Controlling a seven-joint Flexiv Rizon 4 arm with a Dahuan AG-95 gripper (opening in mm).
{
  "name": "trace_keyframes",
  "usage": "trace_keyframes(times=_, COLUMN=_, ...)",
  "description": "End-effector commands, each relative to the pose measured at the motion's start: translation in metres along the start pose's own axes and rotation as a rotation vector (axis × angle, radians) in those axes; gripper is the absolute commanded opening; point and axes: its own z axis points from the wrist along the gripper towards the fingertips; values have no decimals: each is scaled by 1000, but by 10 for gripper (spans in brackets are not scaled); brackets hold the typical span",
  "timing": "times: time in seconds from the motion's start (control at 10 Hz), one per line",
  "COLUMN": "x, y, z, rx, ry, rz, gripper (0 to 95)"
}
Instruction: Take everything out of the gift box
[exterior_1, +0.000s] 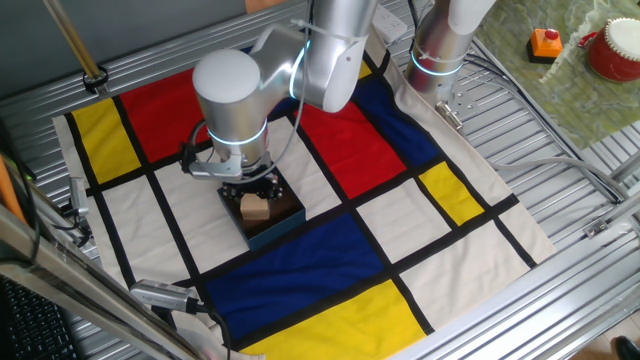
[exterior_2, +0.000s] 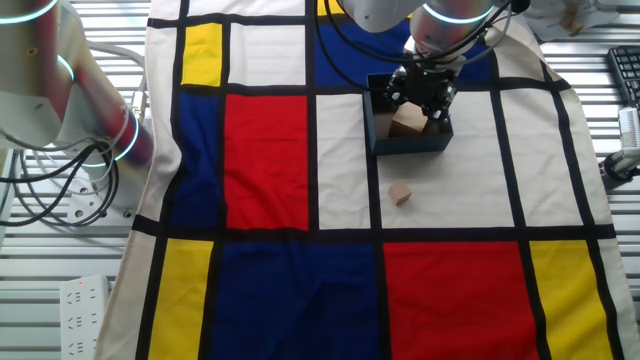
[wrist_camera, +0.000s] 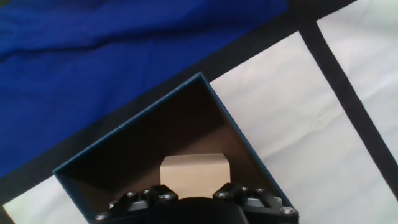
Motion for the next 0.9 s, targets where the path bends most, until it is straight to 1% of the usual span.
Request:
trace_keyframes(times=0.1, x=0, y=1, z=-17, rx=-7, ry=8, rz=24, gripper=0)
trace_keyframes(times=0.2, x=0, y=3, z=-29, rx=-10, ry=4, rz=45, gripper=0)
trace_keyframes(times=0.4, x=-1, y=7, z=-46, rx=-13, ry=-3, rz=94, gripper=0)
trace_keyframes(times=0.5, x=-1, y=8, z=-52, rx=-13, ry=-6, rz=114, gripper=0)
trace_keyframes(times=0.6, x=1, y=11, z=-66, rx=-10, ry=-7, rz=167, gripper=0)
trace_keyframes(times=0.7, x=3, y=13, z=-76, rx=-1, ry=-9, rz=223, gripper=0)
trace_keyframes(times=0.8, x=9, y=13, z=-83, rx=7, ry=-19, rz=270, gripper=0)
trace_keyframes(times=0.9, x=15, y=11, z=-87, rx=7, ry=-26, rz=309, gripper=0)
